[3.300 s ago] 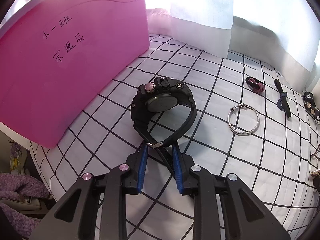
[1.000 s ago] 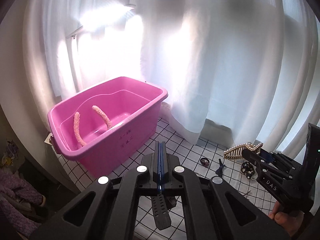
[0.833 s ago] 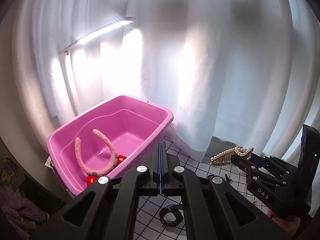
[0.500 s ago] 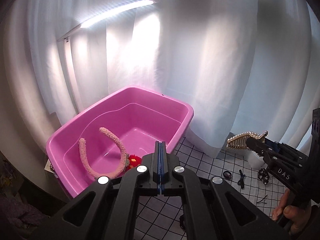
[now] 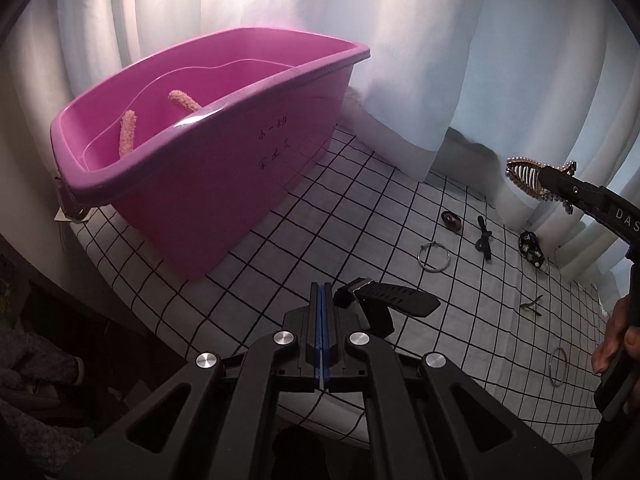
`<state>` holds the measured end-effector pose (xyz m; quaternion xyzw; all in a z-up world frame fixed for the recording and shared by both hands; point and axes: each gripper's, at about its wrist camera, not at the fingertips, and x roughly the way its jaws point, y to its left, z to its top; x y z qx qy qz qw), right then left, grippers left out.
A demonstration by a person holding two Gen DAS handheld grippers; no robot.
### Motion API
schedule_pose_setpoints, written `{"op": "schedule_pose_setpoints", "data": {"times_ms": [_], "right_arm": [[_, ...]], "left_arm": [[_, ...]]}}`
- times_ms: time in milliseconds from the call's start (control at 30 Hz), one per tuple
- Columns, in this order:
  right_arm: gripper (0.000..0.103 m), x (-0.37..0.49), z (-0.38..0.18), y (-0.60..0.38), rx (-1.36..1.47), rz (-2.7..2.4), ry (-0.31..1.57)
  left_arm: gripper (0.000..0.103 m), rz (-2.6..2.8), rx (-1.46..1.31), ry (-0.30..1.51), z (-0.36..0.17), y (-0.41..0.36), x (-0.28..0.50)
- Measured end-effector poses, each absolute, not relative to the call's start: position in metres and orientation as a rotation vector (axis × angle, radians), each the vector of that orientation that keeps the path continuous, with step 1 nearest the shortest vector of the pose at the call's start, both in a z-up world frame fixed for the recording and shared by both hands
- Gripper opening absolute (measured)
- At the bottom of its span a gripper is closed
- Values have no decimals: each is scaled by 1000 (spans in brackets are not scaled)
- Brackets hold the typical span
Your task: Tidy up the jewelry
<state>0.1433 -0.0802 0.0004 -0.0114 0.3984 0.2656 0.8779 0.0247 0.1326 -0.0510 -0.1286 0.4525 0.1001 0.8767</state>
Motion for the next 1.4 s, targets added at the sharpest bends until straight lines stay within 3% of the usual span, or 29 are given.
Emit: {"op": "schedule_pose_setpoints", "data": {"times_ms": [100,167,233,267,300,333,533,1100,1167,1200,1233,1400], "right_arm": [[30,135,-8,-98,-18,550,848],[31,130,-13,-110,-14,546,857],[31,125,-18,-120,-10,547,864],[31,123,-21,-124,-9,546,866],[31,122,-24,-128,-8,547,869],[31,121,-26,-132,-7,547,872],[30,116,-39,-149,0,557,889],[31,120,-50,-164,29,569,903],[31,121,-49,-162,30,569,899],[31,121,-48,-161,29,571,897],[31,121,-47,-160,27,571,894],[31,122,-42,-153,21,576,883]], "left_arm": [[4,219,-295,993,-78,117,17],[11,235,-296,998,-93,107,13],[41,247,-296,999,-103,100,15],[52,260,-300,997,-106,97,16],[70,279,-302,987,-109,95,16],[78,294,-307,968,-110,93,16],[94,372,-280,953,-123,81,34],[95,494,-136,985,-167,64,88],[84,458,-144,989,-169,62,89],[65,425,-169,977,-168,62,87],[56,415,-170,979,-166,60,86],[55,365,-204,997,-162,65,83]]}}
